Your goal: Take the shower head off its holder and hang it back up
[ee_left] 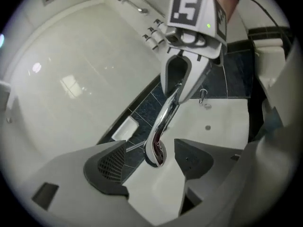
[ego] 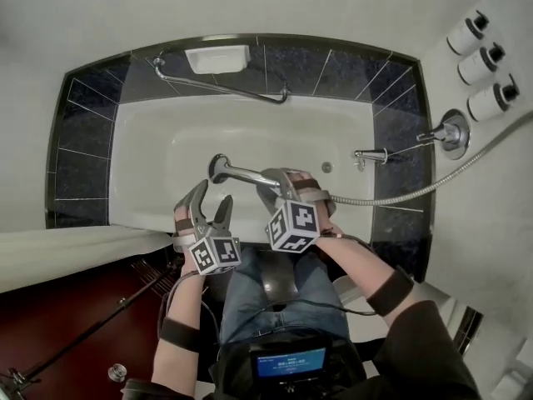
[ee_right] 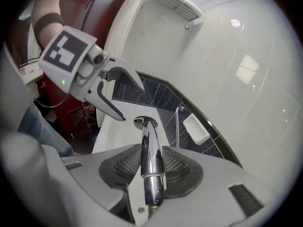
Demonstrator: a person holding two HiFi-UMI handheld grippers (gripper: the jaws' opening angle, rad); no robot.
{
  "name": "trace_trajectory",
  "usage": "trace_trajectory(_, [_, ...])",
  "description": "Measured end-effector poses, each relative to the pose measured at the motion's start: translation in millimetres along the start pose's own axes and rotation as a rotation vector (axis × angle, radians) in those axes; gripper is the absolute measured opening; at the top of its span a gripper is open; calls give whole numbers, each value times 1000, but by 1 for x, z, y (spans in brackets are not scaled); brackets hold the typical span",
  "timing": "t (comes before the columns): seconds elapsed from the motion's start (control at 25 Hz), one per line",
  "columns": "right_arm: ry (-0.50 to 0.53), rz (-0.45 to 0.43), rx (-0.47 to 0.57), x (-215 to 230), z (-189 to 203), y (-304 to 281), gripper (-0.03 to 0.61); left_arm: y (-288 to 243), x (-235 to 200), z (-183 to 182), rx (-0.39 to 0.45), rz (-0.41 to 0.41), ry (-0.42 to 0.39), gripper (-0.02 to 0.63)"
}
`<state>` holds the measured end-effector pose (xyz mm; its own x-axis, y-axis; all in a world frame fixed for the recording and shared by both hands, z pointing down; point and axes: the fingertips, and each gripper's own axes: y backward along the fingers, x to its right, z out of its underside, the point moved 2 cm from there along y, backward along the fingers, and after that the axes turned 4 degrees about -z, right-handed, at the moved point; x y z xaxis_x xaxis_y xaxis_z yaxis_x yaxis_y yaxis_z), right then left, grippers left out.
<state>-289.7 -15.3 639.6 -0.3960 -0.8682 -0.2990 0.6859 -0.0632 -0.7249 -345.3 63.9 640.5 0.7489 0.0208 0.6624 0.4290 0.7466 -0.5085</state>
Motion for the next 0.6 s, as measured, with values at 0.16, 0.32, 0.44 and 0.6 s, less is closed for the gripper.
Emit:
trace_trajectory(0.16, [-8, -1, 69, 8, -42, 33, 150, 7, -33, -30, 27, -89, -140, 321])
trace_trajectory(0.32, [-20, 4, 129, 19, -73, 65, 150, 9, -60, -59, 58, -172, -276, 321])
trace_trajectory(0.44, [-40, -16, 164, 18, -94, 91, 150, 19, -73, -74, 69, -197, -325, 321])
trace_trajectory(0.6, [-47, -43, 217, 14, -118, 122, 150, 34, -89, -94, 111, -240, -347, 312])
